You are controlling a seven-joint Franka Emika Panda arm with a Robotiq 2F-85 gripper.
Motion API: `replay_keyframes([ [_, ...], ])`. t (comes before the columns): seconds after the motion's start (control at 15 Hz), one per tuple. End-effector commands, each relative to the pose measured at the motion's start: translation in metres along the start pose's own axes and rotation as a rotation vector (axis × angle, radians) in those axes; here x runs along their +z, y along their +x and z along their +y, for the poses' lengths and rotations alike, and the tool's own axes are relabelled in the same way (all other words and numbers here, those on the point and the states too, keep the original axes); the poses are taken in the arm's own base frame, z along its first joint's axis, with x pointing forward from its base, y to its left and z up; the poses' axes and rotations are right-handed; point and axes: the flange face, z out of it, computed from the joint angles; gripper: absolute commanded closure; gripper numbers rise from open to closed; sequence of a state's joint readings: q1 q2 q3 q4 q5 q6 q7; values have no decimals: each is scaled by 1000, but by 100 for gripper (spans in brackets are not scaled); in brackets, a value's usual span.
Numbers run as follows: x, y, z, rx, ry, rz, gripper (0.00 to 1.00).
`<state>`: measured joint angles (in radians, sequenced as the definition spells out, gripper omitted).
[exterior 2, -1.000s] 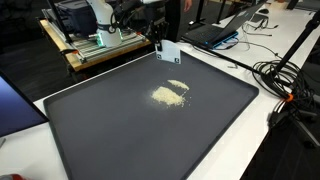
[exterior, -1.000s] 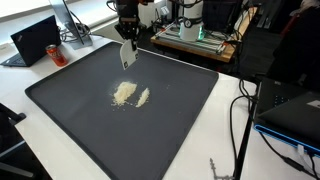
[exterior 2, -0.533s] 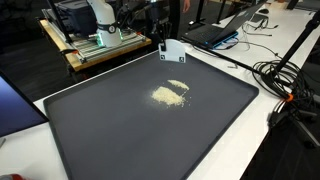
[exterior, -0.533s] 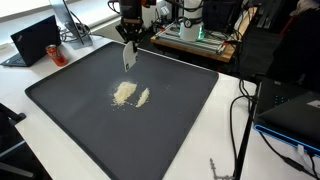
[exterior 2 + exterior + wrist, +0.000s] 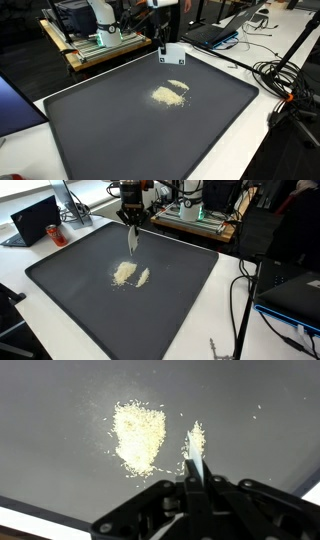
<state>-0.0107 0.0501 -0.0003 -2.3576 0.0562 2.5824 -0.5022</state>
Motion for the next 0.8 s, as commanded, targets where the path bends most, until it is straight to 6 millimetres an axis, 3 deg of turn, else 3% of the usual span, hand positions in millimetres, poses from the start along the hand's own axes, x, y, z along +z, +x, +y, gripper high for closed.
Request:
replay_keyframes([
  [0.0,10,13,18,-194,19,-52,99],
  [0.33,24,15,55,-454,-4,-65,99],
  [0.6,37,3,94,-659,6,-81,99],
  [0.67,31,3,76,-562,7,-66,96],
  [0.73,34,0,85,-596,9,-70,96],
])
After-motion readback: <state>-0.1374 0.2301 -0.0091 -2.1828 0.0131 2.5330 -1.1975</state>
